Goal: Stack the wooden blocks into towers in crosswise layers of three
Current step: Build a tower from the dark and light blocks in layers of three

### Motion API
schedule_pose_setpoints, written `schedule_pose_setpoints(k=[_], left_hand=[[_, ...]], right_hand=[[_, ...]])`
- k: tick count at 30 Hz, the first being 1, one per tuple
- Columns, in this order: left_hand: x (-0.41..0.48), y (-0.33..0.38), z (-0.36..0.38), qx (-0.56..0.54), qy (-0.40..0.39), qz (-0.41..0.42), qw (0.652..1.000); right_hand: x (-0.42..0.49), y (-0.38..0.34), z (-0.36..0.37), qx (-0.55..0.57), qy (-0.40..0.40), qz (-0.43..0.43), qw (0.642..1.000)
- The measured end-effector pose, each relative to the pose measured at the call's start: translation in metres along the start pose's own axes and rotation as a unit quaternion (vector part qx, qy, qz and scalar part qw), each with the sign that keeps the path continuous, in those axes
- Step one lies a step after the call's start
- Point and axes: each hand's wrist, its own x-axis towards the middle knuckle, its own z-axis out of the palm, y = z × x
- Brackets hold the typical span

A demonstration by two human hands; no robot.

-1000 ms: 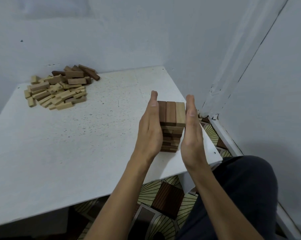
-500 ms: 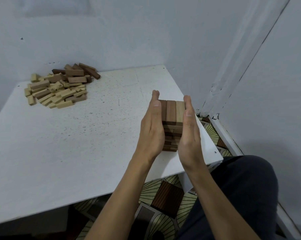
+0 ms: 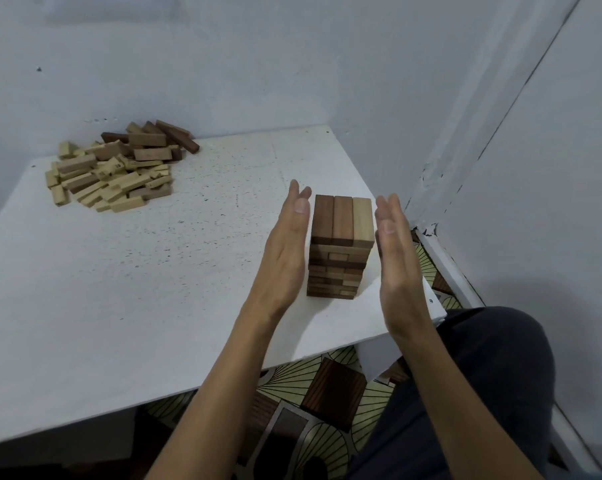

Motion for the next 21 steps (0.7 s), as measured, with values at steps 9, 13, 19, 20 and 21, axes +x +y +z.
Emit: schedule_pose_setpoints(k=[9, 13, 19, 20, 21], left_hand=[[-0.012, -0.029, 0.018, -0.080, 0.008, -0.047, 0.996], [-0.011, -0.030, 0.024, -0.096, 0.017, -0.054, 0.994], [-0.011, -0.037, 0.025, -0.082, 0.018, -0.076, 0.994], [-0.012, -0.036, 0.025, -0.083, 0.019, -0.075, 0.994], [-0.011, -0.037, 0.025, -0.086, 0.023, -0.078, 0.993]], right_hand=[[-0.006, 0.038, 0.012, 0.056, 0.024, 0.093, 0.994], [-0.007, 0.042, 0.021, 0.077, 0.027, 0.118, 0.990], [-0.008, 0.042, 0.025, 0.110, 0.039, 0.120, 0.986], [-0.008, 0.043, 0.025, 0.110, 0.041, 0.122, 0.986], [-0.008, 0.044, 0.025, 0.107, 0.043, 0.125, 0.985]])
